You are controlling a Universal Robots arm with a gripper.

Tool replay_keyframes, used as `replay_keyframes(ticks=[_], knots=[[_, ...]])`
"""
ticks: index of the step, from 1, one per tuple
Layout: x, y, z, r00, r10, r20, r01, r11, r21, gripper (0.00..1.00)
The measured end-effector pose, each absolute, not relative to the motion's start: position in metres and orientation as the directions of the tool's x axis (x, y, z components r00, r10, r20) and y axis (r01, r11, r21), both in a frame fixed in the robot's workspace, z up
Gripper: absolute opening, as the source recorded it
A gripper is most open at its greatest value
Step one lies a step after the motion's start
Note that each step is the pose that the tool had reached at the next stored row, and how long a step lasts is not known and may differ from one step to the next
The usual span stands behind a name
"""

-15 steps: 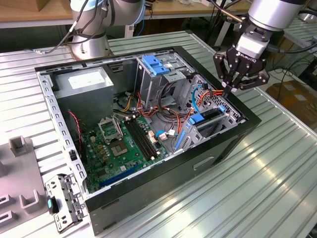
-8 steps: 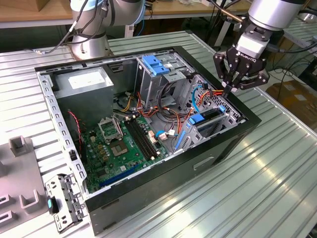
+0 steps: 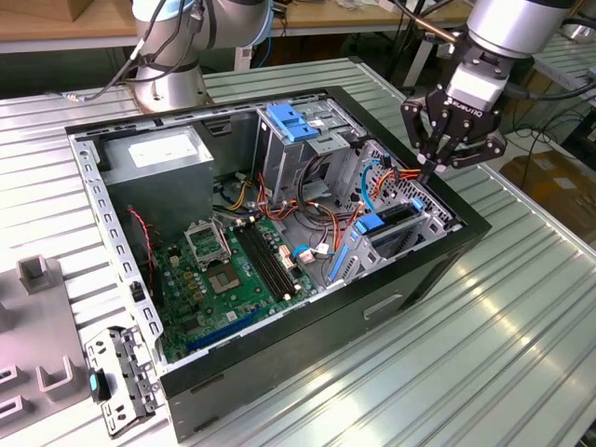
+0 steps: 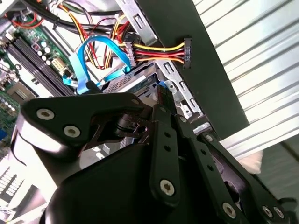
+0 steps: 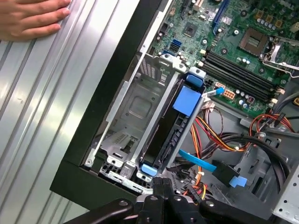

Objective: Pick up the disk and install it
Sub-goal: 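Insert the first disk wire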

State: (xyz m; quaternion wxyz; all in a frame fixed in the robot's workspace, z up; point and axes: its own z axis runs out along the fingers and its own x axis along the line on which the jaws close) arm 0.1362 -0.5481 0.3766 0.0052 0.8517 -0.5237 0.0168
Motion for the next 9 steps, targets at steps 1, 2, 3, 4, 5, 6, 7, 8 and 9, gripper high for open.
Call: replay_keyframes(ticks=[1, 2, 3, 4, 5, 6, 7, 8, 9], knots=[[0.137, -0.548, 0.377, 0.463, -0.886, 0.034, -0.886, -0.463, -0.009, 0.11], [0.138, -0.548, 0.377, 0.470, -0.882, 0.034, -0.883, -0.470, -0.009, 0.11], [0.140, -0.548, 0.377, 0.472, -0.881, 0.034, -0.881, -0.473, -0.009, 0.11], [0.143, -0.547, 0.377, 0.472, -0.881, 0.034, -0.881, -0.473, -0.009, 0.11], [0.146, -0.545, 0.377, 0.473, -0.881, 0.034, -0.881, -0.473, -0.009, 0.11], [0.148, -0.543, 0.377, 0.473, -0.881, 0.034, -0.881, -0.473, -0.009, 0.11], [0.150, -0.541, 0.377, 0.473, -0.881, 0.034, -0.881, -0.473, -0.009, 0.11], [0.153, -0.537, 0.377, 0.473, -0.881, 0.034, -0.881, -0.473, -0.008, 0.11], [0.155, -0.536, 0.377, 0.473, -0.880, 0.034, -0.881, -0.474, -0.008, 0.11]])
